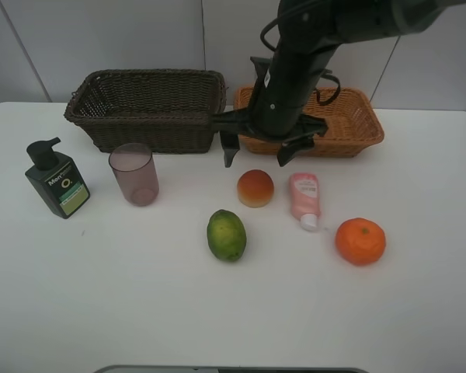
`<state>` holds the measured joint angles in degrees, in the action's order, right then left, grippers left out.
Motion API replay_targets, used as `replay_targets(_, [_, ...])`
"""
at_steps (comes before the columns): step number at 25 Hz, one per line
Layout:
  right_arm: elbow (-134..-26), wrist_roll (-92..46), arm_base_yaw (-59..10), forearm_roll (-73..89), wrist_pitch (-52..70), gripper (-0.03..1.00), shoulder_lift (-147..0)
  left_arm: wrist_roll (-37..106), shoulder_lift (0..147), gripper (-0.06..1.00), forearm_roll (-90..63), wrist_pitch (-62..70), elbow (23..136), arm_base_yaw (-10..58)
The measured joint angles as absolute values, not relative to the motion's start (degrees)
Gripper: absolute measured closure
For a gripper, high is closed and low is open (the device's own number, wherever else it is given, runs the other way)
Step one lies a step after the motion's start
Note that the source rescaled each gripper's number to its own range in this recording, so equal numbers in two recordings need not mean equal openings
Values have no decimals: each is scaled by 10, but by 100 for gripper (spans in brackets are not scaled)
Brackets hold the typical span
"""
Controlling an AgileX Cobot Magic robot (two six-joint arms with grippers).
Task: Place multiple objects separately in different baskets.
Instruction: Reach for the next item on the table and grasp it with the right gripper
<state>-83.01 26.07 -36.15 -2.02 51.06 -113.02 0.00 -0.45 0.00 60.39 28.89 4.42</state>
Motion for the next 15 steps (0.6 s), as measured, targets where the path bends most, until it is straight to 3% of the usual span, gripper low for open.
replay_targets(8, [-864,430,-370,-123,531,19,-1186,0,-5,3,0,604,289,44])
replay_targets(15, [-864,458,-377,-138,506,19,-1201,0,-5,3,0,604,289,44])
